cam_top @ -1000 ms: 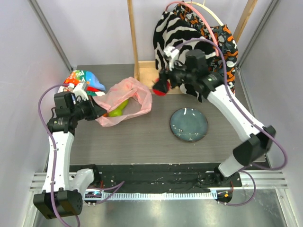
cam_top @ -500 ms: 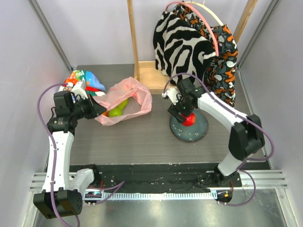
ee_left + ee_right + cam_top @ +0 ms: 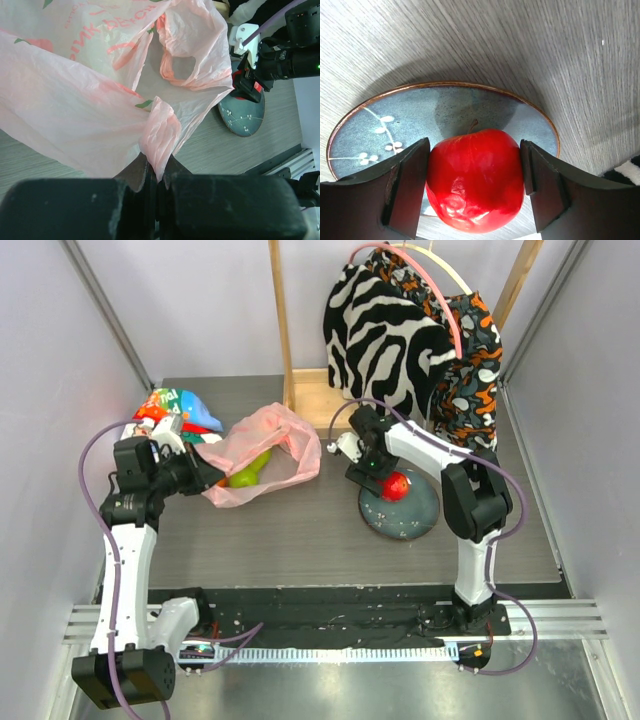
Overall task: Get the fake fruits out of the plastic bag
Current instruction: Place the fake fruit on the plate, then move the plastic bag to the center of the board.
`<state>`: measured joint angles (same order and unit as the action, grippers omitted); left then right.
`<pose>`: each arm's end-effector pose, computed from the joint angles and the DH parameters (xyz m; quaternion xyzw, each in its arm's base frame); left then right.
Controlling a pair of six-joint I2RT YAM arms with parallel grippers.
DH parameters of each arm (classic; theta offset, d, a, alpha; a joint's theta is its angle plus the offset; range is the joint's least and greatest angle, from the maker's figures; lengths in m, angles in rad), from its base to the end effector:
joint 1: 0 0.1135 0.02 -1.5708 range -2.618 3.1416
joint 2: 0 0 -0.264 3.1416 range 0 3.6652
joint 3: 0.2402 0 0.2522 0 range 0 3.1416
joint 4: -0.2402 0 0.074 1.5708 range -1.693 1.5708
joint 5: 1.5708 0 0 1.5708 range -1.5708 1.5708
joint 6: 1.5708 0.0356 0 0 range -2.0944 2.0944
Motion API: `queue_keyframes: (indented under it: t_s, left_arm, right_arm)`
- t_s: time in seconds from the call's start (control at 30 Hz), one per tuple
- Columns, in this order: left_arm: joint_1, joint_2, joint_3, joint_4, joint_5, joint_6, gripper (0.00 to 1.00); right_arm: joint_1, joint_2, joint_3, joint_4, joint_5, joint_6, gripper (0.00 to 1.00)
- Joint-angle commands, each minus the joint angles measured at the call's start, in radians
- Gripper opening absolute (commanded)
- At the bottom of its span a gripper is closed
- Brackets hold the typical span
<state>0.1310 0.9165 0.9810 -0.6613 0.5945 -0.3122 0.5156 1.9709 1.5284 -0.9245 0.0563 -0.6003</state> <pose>0.1865 0.0045 0.3405 -0.0520 0.8544 -0.2983 0.4222 0.3421 0.1916 0.1987 -0.5241 0.8451 -0.0323 0.1004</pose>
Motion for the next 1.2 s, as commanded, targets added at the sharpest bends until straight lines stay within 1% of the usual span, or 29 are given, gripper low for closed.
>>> queue_keyframes:
  t_s: [0.0, 0.03, 0.07, 0.1, 0.2, 0.3, 0.33, 0.37, 0.4, 0.43, 0.47, 0.5, 0.57, 0.67, 0.7, 0.77, 0.8, 0.83, 0.87, 0.9, 1.0, 1.1, 1.17]
  left_arm:
    - [-0.002, -0.013, -0.005, 0.043, 0.005, -0.01, 0.0]
    - [-0.004, -0.011, -0.005, 0.046, 0.005, -0.01, 0.0]
    - [-0.002, -0.01, -0.005, 0.048, 0.007, -0.01, 0.0]
    - [-0.002, -0.007, -0.004, 0.049, 0.007, -0.01, 0.0]
    - [-0.002, -0.004, 0.001, 0.049, 0.011, -0.002, 0.01]
    - [-0.002, -0.008, 0.004, 0.023, 0.004, 0.002, 0.01]
    - [-0.002, -0.013, 0.005, 0.011, 0.005, 0.002, 0.01]
    - [-0.001, -0.019, 0.002, 0.0, -0.002, 0.002, 0.01]
    - [-0.002, -0.033, 0.002, -0.027, -0.007, 0.005, 0.01]
    - [-0.002, -0.041, 0.002, -0.046, -0.015, 0.008, 0.01]
    - [-0.004, -0.05, 0.002, -0.06, -0.027, 0.018, 0.0]
    - [-0.002, -0.059, 0.001, -0.089, -0.057, 0.021, 0.0]
    - [-0.002, -0.082, 0.002, -0.124, -0.079, 0.038, 0.0]
    - [-0.002, -0.085, 0.016, -0.147, -0.087, 0.045, 0.0]
    - [-0.002, -0.085, 0.019, -0.147, -0.094, 0.045, 0.0]
    - [-0.002, -0.081, 0.034, -0.147, -0.101, 0.042, 0.0]
    - [-0.002, -0.076, 0.042, -0.15, -0.102, 0.042, 0.0]
    - [-0.001, -0.073, 0.057, -0.156, -0.11, 0.044, 0.0]
    - [-0.002, -0.07, 0.064, -0.162, -0.113, 0.045, 0.0]
    - [-0.002, -0.073, 0.068, -0.164, -0.116, 0.056, 0.0]
    - [-0.002, -0.077, 0.087, -0.188, -0.125, 0.099, 0.0]
    - [-0.001, -0.093, 0.105, -0.221, -0.142, 0.133, 0.0]
    - [-0.001, -0.1, 0.113, -0.254, -0.131, 0.16, 0.0]
  right_arm:
    - [0.004, 0.026, 0.071, -0.042, 0.01, 0.016, 0.6]
    - [0.006, 0.035, 0.082, -0.051, 0.001, 0.023, 0.78]
    - [0.004, 0.031, 0.102, -0.053, -0.03, 0.031, 0.85]
    - [0.004, 0.026, 0.113, -0.057, -0.042, 0.036, 0.99]
    - [0.006, 0.003, 0.173, -0.085, -0.145, 0.059, 1.0]
    - [0.006, -0.001, 0.329, -0.203, -0.245, 0.076, 1.0]
    - [0.004, -0.003, 0.42, -0.261, -0.272, 0.088, 1.0]
    - [0.006, -0.009, 0.47, -0.289, -0.309, 0.092, 1.0]
    - [0.008, -0.009, 0.519, -0.316, -0.388, 0.093, 1.0]
    - [0.009, -0.01, 0.605, -0.345, -0.439, 0.096, 1.0]
    - [0.012, -0.015, 0.634, -0.346, -0.479, 0.099, 1.0]
    - [0.017, -0.024, 0.656, -0.335, -0.545, 0.105, 0.99]
    - [0.05, -0.033, 0.671, -0.254, -0.578, 0.152, 0.96]
    - [0.119, -0.024, 0.633, -0.116, -0.602, 0.192, 0.87]
    - [0.138, -0.012, 0.625, -0.09, -0.61, 0.194, 0.79]
    - [0.187, 0.037, 0.609, -0.028, -0.622, 0.194, 0.7]
    - [0.199, 0.058, 0.607, -0.013, -0.625, 0.197, 0.63]
    - [0.211, 0.103, 0.608, 0.018, -0.633, 0.204, 0.6]
    - [0.221, 0.121, 0.604, 0.045, -0.636, 0.221, 0.58]
    - [0.222, 0.14, 0.601, 0.106, -0.633, 0.278, 0.56]
    - [0.224, 0.207, 0.584, 0.218, -0.563, 0.37, 0.53]
    - [0.225, 0.233, 0.546, 0.275, -0.446, 0.382, 0.58]
    - [0.228, 0.226, 0.474, 0.28, -0.385, 0.379, 0.6]
